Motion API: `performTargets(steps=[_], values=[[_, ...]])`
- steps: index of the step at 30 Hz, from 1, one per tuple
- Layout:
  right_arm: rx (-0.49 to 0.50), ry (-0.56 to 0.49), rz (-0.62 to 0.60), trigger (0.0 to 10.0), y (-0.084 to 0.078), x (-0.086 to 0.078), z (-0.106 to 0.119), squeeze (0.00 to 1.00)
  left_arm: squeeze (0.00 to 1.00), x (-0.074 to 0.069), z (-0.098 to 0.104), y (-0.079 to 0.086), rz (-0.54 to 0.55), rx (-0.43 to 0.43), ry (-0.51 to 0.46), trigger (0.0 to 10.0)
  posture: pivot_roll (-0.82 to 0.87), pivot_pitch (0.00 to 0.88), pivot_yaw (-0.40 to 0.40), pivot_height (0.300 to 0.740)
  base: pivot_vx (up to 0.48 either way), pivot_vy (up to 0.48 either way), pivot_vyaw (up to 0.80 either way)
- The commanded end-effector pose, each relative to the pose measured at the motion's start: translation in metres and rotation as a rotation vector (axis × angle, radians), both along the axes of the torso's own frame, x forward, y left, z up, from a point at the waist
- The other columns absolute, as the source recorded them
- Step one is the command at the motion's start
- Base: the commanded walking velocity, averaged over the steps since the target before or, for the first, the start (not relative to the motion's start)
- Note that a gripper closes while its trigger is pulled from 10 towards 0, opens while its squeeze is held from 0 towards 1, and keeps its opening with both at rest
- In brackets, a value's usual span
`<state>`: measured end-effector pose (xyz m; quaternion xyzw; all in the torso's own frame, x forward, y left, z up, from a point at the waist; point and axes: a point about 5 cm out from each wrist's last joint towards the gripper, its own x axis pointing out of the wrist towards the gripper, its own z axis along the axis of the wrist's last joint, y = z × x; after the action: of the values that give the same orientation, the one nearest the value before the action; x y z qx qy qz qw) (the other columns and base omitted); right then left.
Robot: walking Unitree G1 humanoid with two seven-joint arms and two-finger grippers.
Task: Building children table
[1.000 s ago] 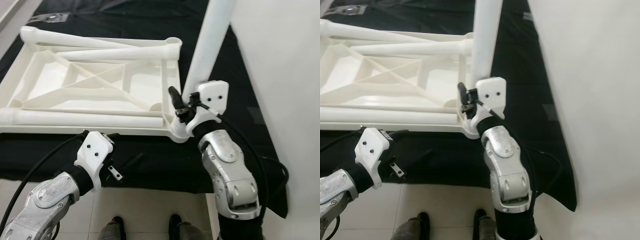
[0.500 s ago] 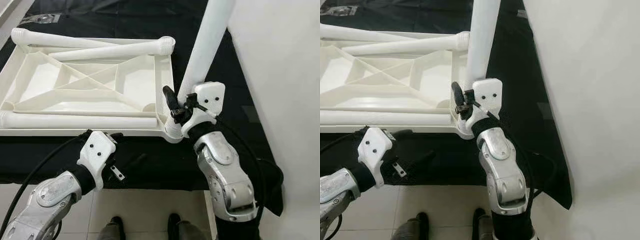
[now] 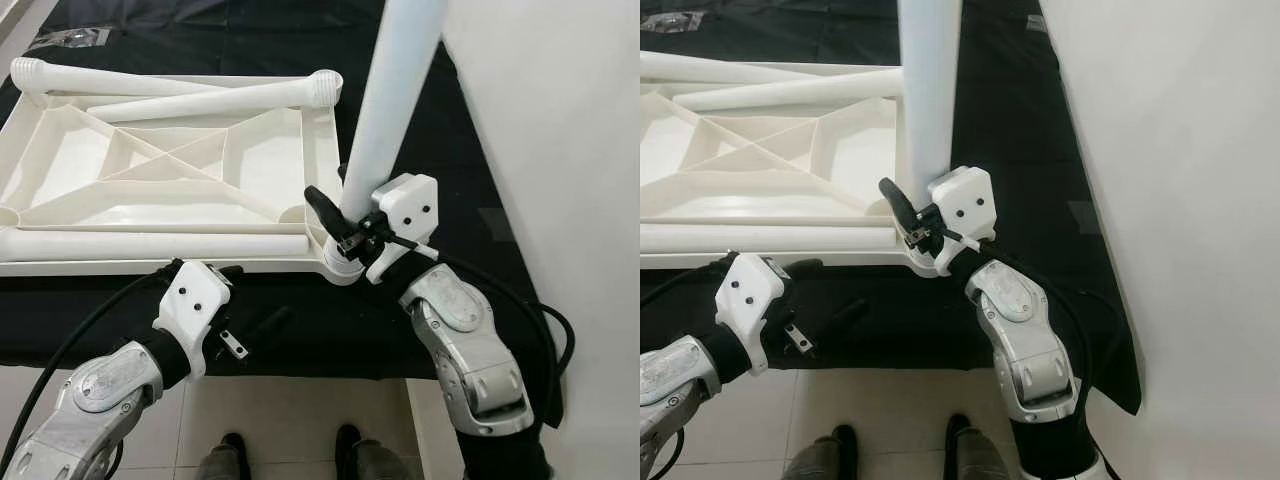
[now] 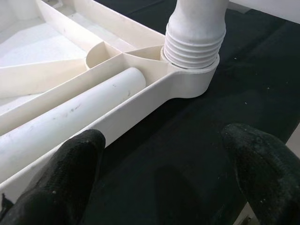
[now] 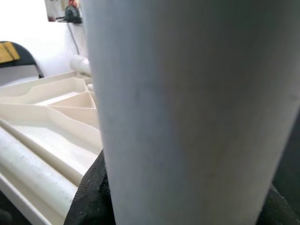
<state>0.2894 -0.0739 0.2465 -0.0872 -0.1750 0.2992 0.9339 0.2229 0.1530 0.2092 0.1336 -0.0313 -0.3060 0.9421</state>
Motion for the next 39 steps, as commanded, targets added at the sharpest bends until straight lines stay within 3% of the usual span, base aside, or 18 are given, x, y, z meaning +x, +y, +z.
performTargets(steps=[1,7,9,11,13,14,20,30,39], values=[[-0.08,0.212,-0.016,10.0,0.001,0.009,-0.043,0.0,0.0,-0.002,-0.003,-0.002,-0.012,-0.002,0.009,10.0,0.11,0.357,-0.058,0.74,0.0,0.0,0.0],[-0.053,0.289,-0.058,10.0,-0.003,0.019,-0.041,0.0,0.0,-0.002,-0.003,-0.002,-0.008,-0.001,0.008,10.0,0.1,0.358,-0.064,0.74,0.0,0.0,0.0],[-0.041,0.363,-0.159,10.0,-0.011,0.024,-0.044,0.0,0.0,-0.002,-0.004,-0.002,-0.007,-0.003,0.007,10.0,0.1,0.358,-0.068,0.74,0.0,0.0,0.0],[-0.012,0.439,-0.336,10.0,-0.026,0.028,-0.05,0.0,0.0,-0.002,-0.004,-0.002,-0.006,-0.005,0.007,10.0,0.1,0.357,-0.069,0.74,0.0,0.0,0.0],[-0.012,0.439,-0.336,10.0,-0.026,0.028,-0.05,0.0,0.0,-0.002,-0.004,-0.002,-0.006,-0.005,0.007,10.0,0.1,0.357,-0.069,0.74,0.0,0.0,0.0],[0.06,0.429,-0.444,10.0,-0.03,0.021,-0.053,0.0,0.0,-0.002,-0.004,-0.002,-0.006,-0.005,0.007,10.0,0.09,0.357,-0.072,0.74,0.0,0.0,0.0],[0.086,0.421,-0.454,10.0,-0.02,0.006,-0.06,0.0,0.0,-0.001,-0.004,-0.003,-0.007,-0.006,0.003,10.0,0.1,0.355,-0.068,0.74,0.0,0.0,0.0],[0.102,0.329,-0.465,10.0,-0.016,0.002,-0.051,0.0,0.0,-0.001,-0.003,-0.002,-0.009,-0.002,0.0,10.0,0.1,0.35,-0.064,0.74,0.0,0.0,0.0],[0.12,0.309,-0.425,10.0,-0.016,0.001,-0.052,0.0,0.0,0.001,-0.001,-0.001,-0.011,-0.002,-0.007,10.0,0.1,0.351,-0.056,0.74,0.0,0.0,0.0]])
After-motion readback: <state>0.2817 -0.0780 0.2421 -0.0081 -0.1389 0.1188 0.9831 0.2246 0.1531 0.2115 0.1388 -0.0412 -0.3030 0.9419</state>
